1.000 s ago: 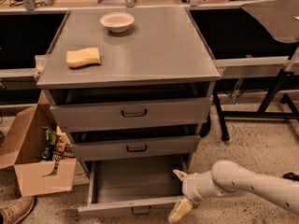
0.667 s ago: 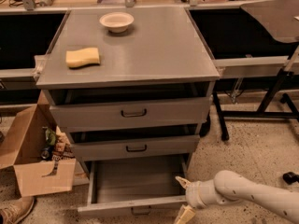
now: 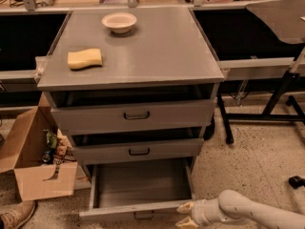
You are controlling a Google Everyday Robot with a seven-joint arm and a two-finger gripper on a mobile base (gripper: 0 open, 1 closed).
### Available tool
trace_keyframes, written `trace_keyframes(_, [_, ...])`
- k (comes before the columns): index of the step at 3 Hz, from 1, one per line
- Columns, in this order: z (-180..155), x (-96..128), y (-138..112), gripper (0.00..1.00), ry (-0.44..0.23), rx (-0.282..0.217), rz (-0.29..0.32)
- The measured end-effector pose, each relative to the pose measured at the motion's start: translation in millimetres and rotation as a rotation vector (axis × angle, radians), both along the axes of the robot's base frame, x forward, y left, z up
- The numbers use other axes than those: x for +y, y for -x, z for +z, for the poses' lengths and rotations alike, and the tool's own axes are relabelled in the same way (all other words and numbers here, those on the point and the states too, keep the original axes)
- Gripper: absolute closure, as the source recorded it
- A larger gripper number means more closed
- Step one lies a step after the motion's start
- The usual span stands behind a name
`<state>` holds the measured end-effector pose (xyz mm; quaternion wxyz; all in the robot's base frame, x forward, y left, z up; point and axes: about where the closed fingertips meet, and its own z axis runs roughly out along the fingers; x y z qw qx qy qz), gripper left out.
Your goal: Close bottom drawer
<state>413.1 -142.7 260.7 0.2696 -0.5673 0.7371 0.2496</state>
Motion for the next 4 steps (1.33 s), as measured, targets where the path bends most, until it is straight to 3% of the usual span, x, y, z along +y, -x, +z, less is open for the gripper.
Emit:
trace_keyframes(2, [-12,-3,-1,0.95,0.025,-0.01,-0.003])
trace_keyframes(4, [-92,-58,-7,1.0,0.195,-0.092,0.057])
